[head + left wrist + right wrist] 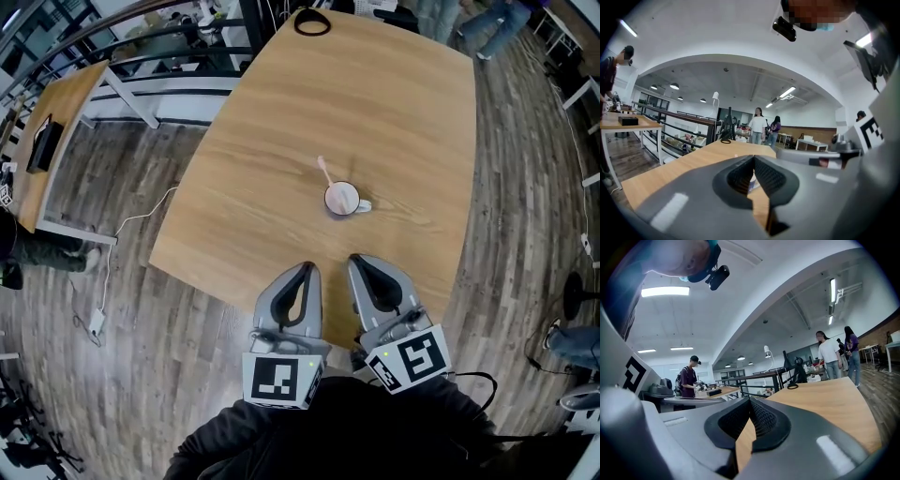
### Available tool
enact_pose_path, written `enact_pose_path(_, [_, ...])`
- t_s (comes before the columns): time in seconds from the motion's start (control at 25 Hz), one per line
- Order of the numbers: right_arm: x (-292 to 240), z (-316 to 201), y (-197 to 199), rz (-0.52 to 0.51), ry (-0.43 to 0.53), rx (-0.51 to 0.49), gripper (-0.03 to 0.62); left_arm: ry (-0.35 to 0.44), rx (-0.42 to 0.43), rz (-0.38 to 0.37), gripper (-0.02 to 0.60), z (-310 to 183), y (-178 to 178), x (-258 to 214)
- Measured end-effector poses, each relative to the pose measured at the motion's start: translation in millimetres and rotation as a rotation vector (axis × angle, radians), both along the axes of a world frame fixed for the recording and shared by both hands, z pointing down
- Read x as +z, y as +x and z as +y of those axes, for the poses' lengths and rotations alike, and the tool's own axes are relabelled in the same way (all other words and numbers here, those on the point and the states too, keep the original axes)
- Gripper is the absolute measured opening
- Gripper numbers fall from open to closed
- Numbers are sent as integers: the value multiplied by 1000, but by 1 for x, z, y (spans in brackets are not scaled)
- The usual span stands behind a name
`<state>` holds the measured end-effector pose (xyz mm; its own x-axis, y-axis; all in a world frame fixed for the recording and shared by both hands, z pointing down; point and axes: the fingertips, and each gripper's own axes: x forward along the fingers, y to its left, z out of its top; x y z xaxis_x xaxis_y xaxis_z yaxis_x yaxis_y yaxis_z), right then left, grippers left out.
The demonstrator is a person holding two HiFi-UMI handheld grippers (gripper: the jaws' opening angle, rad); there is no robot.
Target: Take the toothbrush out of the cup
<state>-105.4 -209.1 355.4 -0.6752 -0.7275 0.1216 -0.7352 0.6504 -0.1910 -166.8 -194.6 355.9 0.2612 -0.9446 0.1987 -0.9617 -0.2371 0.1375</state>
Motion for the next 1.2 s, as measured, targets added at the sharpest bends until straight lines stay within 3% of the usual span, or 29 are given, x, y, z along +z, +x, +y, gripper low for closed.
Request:
enact_pose_path(0.48, [-9, -57, -55, 61, 1, 72, 0, 7, 74, 64, 8, -68, -55, -7])
enact_pose_path(0.92, [-25, -97, -51, 84, 34, 115, 2, 43, 79, 85, 8, -107, -63, -20])
enact_pose_path(1.2, [-7, -127, -37, 97, -8, 114, 2, 7, 68, 85, 8, -133, -53, -8])
